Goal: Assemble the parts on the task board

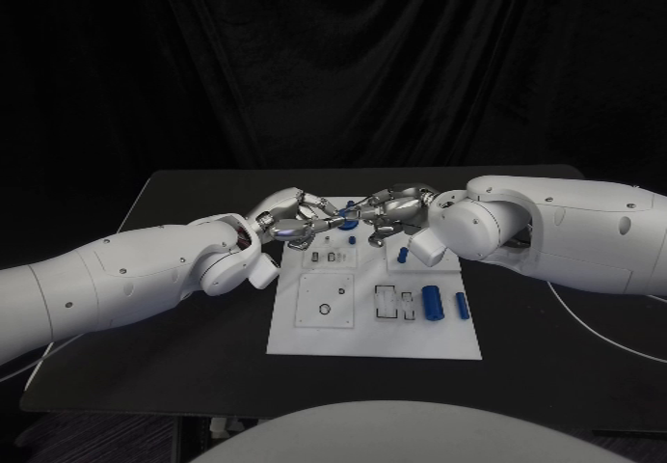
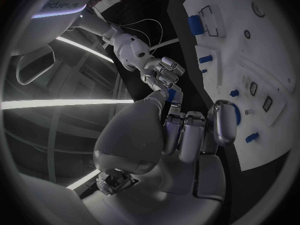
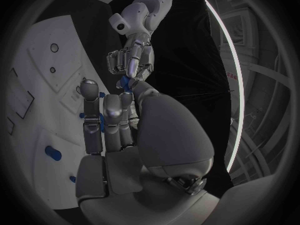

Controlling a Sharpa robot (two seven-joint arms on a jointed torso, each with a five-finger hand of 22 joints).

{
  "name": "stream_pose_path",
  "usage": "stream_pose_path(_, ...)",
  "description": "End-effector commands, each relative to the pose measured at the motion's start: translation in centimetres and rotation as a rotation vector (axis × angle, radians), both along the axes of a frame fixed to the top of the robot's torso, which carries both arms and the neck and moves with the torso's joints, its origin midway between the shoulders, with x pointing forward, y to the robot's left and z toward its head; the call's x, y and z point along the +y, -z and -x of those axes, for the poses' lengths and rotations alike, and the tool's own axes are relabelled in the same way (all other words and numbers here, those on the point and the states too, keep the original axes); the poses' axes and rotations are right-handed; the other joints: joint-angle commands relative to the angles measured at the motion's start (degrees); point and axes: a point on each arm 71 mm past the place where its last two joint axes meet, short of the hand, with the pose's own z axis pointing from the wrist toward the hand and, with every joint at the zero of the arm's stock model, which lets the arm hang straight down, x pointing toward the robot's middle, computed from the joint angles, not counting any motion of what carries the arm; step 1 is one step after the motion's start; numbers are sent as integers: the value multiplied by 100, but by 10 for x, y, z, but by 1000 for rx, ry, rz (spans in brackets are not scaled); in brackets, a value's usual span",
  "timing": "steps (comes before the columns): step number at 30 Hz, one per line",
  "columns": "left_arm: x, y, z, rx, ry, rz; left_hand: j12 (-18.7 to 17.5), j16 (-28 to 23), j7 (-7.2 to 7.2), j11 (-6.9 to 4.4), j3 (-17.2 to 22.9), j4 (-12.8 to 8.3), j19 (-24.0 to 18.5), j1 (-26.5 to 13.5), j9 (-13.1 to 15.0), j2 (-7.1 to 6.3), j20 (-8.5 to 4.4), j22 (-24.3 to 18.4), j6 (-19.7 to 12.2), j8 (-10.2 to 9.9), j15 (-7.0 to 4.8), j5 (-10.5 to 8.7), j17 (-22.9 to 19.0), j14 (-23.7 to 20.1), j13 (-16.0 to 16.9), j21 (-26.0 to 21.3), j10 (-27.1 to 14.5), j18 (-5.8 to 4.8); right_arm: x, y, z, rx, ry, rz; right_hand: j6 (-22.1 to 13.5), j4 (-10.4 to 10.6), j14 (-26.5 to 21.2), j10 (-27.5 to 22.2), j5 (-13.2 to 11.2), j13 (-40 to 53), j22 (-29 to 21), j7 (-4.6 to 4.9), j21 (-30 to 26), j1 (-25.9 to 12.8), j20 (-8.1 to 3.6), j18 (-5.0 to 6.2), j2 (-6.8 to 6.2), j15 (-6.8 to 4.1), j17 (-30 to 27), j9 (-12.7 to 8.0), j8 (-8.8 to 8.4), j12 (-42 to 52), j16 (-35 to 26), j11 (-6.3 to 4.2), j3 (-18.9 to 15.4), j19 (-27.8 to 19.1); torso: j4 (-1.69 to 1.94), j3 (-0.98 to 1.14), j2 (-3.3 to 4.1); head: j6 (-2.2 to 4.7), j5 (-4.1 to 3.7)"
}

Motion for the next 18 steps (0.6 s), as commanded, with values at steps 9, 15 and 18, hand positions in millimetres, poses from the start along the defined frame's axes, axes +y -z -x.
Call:
stream_pose_path(9, -4, 1, 1, 9, 18, 10, 5, 15, -53, -53, 182, -26, 25, 23, 123, 8, -46, 35, -40, 104, -41, 68, 1510, 583, 1250, -13, 168, -19, 5, 2, 3, 30, -44, 2, -5, 47, -66, -65, -105, -42, 240, -46, -86, 4, -10, 101, 30, -5, -21, 605, 51, 23, -40, -3, -4, -65, -2, 0, 1, 1, 47)
stream_pose_path(15, -3, 1, 0, 9, 10, 5, 23, 15, -81, -78, 449, -82, 34, -33, 377, -68, -66, 56, 2, 256, -58, 216, 1510, 583, 1264, -5, 195, -19, 5, 2, 4, 44, -74, -4, -445, 157, -463, -772, -350, -548, 66, 101, -755, -21, 48, 178, 8, 88, -324, 476, -60, -311, -536, 116, -44, -424, 0, -2, 3, 1, 53)
stream_pose_path(18, -1, 3, -1, 10, -6, -7, 28, 15, -115, -106, 604, -105, 37, -106, 600, -153, -87, 67, 50, 377, -87, 306, 1510, 583, 1267, -2, 205, -20, 1, 2, 4, 43, -94, -18, -999, 279, -756, -950, -553, -501, -3, 250, -1060, -111, 132, 197, -70, 191, -463, 340, -200, -149, -737, 219, -144, -651, 0, 0, 3, 1, 64)
